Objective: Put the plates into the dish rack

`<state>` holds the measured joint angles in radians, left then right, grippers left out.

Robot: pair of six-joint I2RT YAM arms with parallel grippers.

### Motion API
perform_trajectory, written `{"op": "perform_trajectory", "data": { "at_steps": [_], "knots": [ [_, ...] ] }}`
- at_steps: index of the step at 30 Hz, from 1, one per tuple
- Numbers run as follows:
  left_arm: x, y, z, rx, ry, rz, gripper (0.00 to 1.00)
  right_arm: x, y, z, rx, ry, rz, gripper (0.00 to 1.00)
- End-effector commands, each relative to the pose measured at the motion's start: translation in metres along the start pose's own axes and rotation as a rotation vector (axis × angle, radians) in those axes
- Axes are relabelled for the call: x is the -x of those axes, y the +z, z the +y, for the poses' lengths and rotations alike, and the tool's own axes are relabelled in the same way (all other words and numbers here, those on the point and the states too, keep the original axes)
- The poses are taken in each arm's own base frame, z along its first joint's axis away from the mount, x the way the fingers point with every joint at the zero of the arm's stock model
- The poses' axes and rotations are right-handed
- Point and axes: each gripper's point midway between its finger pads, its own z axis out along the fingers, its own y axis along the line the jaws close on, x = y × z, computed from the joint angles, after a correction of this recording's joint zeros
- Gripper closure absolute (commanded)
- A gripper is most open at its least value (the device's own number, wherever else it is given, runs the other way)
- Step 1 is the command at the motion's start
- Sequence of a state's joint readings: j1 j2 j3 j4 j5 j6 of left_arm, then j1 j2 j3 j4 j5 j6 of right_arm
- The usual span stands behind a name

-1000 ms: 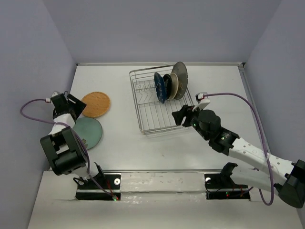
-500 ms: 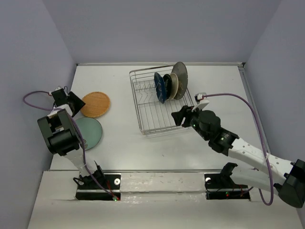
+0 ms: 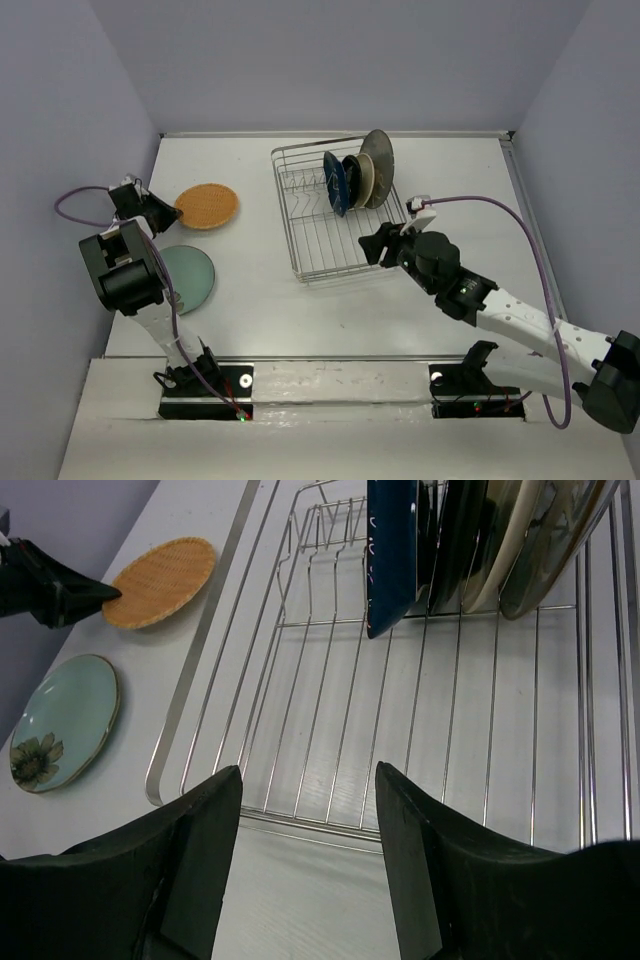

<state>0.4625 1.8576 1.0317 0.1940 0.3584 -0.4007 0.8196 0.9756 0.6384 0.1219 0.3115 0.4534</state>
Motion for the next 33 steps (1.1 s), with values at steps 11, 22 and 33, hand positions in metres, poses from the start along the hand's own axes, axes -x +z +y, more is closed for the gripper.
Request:
{"op": "perform_trajectory", "data": {
  "at_steps": [11, 22, 33],
  "knots": [
    [0.061, -0.068, -0.078, -0.27, -0.105, -0.295, 0.94, 0.027, -0.003, 0.051, 0.216, 0.016, -0.023, 0.28],
    [0.049, -0.216, -0.185, -0.675, -0.13, -0.504, 0.94, 0.03, -0.001, 0.11, 0.459, 0.023, 0.091, 0.08],
    [-0.07, -0.311, -0.238, -1.063, 0.015, -0.264, 0.94, 0.065, 0.02, 0.131, 0.565, -0.016, 0.093, 0.04]
  ]
}}
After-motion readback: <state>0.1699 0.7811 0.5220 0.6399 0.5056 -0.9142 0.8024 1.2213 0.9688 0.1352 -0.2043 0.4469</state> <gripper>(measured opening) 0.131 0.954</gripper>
